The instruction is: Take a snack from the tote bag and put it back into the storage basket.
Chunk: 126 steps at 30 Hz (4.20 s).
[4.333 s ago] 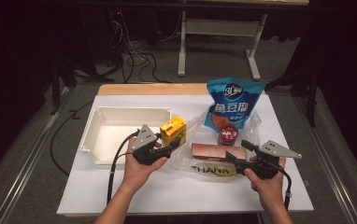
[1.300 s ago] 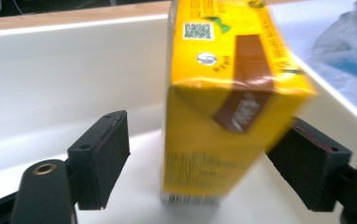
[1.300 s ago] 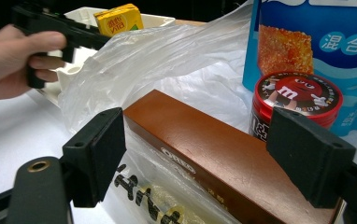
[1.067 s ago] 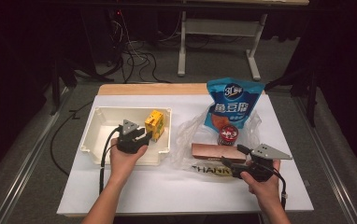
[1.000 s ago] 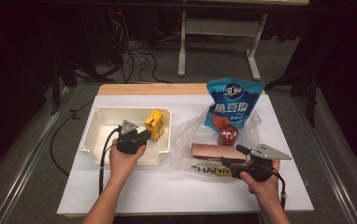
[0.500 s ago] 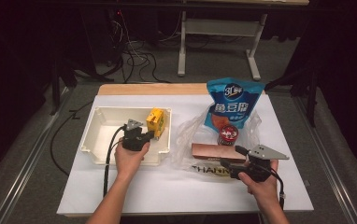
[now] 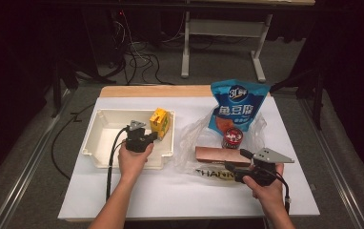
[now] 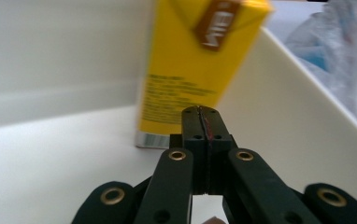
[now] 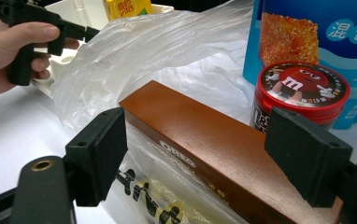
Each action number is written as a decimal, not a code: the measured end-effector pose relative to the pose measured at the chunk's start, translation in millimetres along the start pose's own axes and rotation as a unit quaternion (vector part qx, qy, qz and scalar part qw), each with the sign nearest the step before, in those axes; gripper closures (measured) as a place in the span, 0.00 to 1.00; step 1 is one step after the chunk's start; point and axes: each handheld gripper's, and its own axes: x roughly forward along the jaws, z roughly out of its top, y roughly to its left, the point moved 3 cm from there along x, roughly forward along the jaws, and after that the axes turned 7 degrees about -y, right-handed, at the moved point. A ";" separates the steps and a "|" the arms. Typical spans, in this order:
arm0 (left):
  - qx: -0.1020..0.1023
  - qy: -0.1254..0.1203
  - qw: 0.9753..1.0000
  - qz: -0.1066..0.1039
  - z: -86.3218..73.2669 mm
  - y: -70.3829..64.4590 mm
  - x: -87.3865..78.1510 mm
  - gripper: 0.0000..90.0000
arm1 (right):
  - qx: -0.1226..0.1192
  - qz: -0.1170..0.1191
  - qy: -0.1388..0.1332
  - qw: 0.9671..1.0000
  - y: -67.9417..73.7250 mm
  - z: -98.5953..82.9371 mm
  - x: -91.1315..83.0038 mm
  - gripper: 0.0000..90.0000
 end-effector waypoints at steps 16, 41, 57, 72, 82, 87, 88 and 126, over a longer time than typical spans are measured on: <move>0.011 0.013 0.999 0.044 1.3 -0.8 14.3 0.99 | -0.002 -0.002 0.010 1.000 1.5 -3.9 4.0 0.25; -0.128 0.026 0.986 0.099 3.5 35.8 20.6 1.00 | -0.003 -0.004 0.013 1.000 0.6 -6.0 5.2 0.25; -0.101 0.001 0.987 0.128 12.5 64.3 24.0 1.00 | -0.009 -0.004 0.017 1.000 3.0 -7.0 7.1 0.25; -0.087 0.003 0.991 0.104 7.9 60.5 35.4 1.00 | -0.004 -0.005 0.022 1.000 2.7 -9.1 8.7 0.25; -0.079 0.013 0.993 0.085 6.9 50.4 45.6 1.00 | -0.004 -0.006 0.020 1.000 1.1 -9.3 8.3 0.25; -0.081 0.013 0.994 0.075 6.7 51.3 45.4 1.00 | -0.004 -0.006 0.021 1.000 0.9 -9.4 8.4 0.25; -0.079 0.013 0.994 0.074 6.7 51.3 45.2 1.00 | -0.004 -0.006 0.020 1.000 1.2 -9.4 8.6 0.25; -0.006 -0.086 0.996 0.029 9.2 -8.6 -59.7 0.47 | 0.026 -0.112 -0.038 0.993 -44.0 37.0 -11.1 0.45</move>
